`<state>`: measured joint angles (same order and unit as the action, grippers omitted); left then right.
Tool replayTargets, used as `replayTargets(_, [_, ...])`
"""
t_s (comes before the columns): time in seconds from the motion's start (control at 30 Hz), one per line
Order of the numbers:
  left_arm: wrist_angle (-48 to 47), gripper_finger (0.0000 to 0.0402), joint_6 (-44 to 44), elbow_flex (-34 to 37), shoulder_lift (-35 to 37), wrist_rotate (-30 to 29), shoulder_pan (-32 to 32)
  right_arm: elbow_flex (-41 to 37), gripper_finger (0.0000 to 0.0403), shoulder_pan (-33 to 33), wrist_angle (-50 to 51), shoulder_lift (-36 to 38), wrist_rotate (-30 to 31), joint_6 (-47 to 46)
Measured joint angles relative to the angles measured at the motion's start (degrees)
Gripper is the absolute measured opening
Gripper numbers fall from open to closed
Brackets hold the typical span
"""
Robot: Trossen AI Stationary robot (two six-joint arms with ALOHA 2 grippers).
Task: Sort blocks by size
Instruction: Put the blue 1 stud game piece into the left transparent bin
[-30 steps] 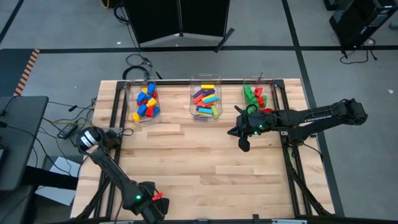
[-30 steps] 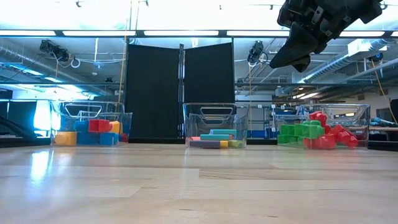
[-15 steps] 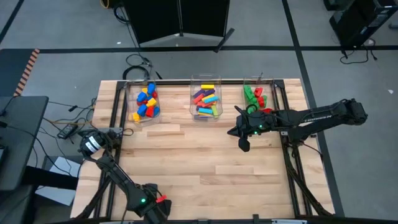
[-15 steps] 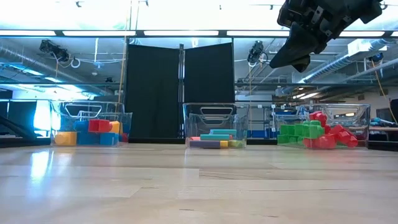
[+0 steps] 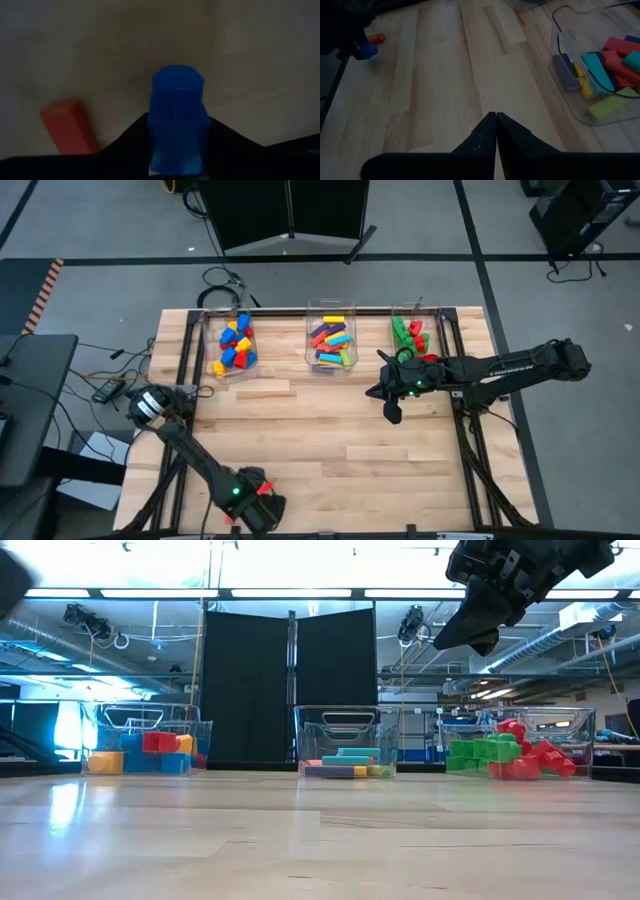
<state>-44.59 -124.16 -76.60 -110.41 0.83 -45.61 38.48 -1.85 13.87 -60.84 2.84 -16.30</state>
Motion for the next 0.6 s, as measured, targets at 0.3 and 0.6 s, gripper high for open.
replayTargets(0.3, [-16.0,0.0137,24.1,0.0,10.2,-5.2,14.5,0.0,0.0023,0.0,-0.1,0.0,0.0,0.0])
replayTargets(0.6, [-21.5,0.0137,66.2,0.0,22.4,-10.1,42.3,0.0,0.0024,0.0,-0.1,0.0,0.0,-0.1])
